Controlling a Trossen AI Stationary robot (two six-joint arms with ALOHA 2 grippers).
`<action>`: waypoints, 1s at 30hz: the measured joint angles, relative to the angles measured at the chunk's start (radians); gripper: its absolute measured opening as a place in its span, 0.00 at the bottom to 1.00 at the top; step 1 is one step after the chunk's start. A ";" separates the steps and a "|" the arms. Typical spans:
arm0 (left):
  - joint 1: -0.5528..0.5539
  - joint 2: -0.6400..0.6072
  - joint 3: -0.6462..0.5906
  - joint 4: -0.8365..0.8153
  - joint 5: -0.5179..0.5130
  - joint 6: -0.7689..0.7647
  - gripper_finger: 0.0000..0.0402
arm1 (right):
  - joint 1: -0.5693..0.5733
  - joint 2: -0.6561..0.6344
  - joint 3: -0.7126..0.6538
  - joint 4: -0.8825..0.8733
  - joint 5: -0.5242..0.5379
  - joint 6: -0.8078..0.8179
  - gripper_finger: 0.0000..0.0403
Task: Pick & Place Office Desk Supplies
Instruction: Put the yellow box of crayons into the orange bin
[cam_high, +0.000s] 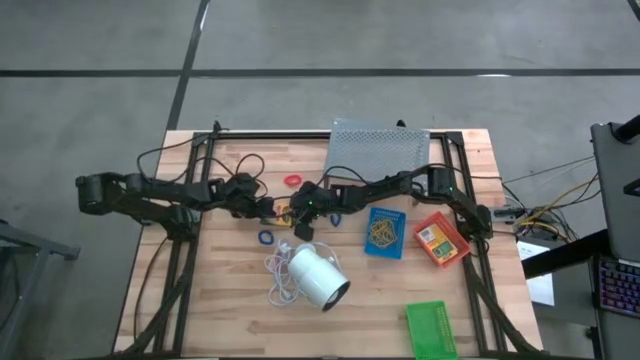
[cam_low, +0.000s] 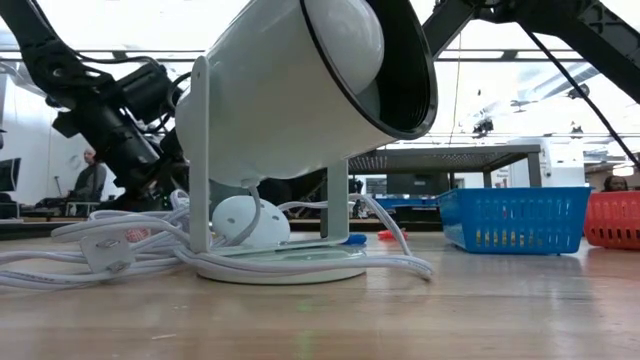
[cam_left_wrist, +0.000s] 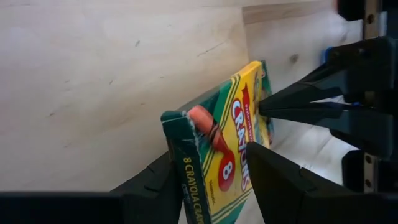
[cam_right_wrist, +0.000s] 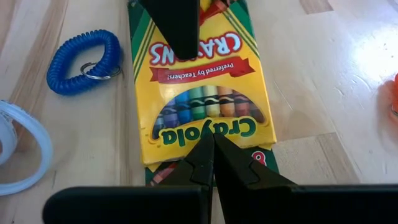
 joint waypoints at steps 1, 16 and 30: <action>0.000 0.000 0.000 0.002 -0.001 0.000 0.42 | 0.000 0.000 0.000 0.000 0.000 0.000 0.02; 0.001 -0.003 0.001 0.017 0.010 -0.001 0.21 | 0.000 0.000 -0.001 0.002 0.000 0.000 0.02; 0.001 -0.003 0.004 0.020 0.023 0.000 0.14 | 0.010 -0.037 -0.005 -0.012 0.008 -0.024 0.02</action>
